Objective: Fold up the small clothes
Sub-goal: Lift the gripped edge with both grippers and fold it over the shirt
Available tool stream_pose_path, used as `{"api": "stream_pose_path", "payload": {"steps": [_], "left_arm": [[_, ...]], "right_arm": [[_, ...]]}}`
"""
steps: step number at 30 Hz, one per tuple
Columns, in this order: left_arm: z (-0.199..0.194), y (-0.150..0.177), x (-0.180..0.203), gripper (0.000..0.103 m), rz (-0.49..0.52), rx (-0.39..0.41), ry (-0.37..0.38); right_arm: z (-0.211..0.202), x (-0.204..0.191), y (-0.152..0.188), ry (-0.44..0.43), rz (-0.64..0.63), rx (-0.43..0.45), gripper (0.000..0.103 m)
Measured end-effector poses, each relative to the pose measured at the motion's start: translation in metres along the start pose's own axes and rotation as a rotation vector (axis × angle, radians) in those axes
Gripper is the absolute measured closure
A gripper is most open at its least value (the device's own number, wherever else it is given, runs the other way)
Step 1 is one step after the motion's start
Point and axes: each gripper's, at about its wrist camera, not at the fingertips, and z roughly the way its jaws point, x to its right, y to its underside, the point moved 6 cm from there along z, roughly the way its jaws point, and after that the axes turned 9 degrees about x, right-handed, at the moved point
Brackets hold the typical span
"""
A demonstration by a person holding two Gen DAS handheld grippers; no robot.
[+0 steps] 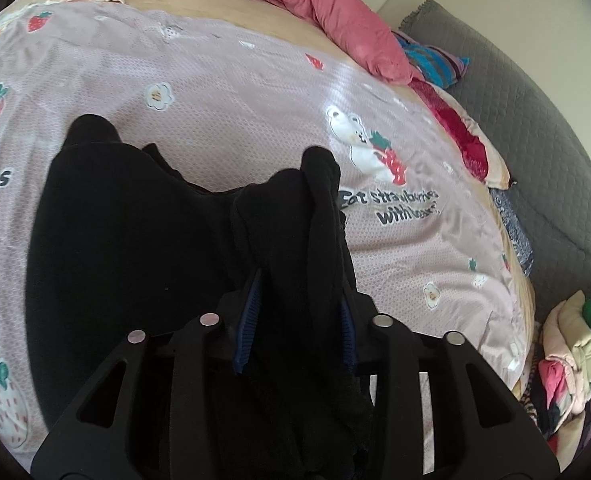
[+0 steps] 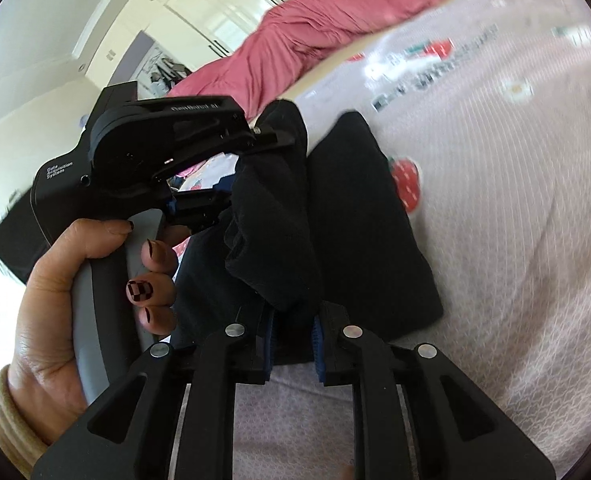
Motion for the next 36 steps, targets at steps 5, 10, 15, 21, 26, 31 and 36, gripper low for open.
{"api": "stream_pose_path", "payload": {"steps": [5, 10, 15, 21, 26, 31, 36], "left_arm": [[0.008, 0.001, 0.006, 0.057, 0.015, -0.002, 0.03], [-0.006, -0.002, 0.012, 0.039, -0.007, 0.022, 0.095], [-0.044, -0.006, -0.011, 0.037, 0.007, 0.076, 0.09], [-0.087, 0.01, -0.064, 0.034, 0.095, 0.13, -0.052], [-0.087, 0.032, -0.088, 0.034, 0.113, 0.103, -0.069], [-0.084, 0.032, -0.086, 0.032, 0.149, 0.083, -0.055], [-0.079, 0.033, -0.075, 0.03, 0.195, 0.078, -0.045]], "right_arm": [[-0.004, 0.012, 0.005, -0.039, 0.131, -0.038, 0.084], [-0.01, 0.012, 0.008, -0.044, 0.14, -0.057, 0.081], [-0.021, 0.007, 0.006, -0.055, 0.118, -0.083, 0.066], [-0.035, 0.005, -0.013, -0.066, 0.066, -0.064, 0.035], [-0.014, 0.004, -0.032, -0.085, 0.073, -0.138, 0.031], [0.015, 0.0, -0.043, -0.093, 0.081, -0.224, 0.028], [0.035, 0.004, -0.052, -0.039, 0.044, -0.255, 0.028]]}}
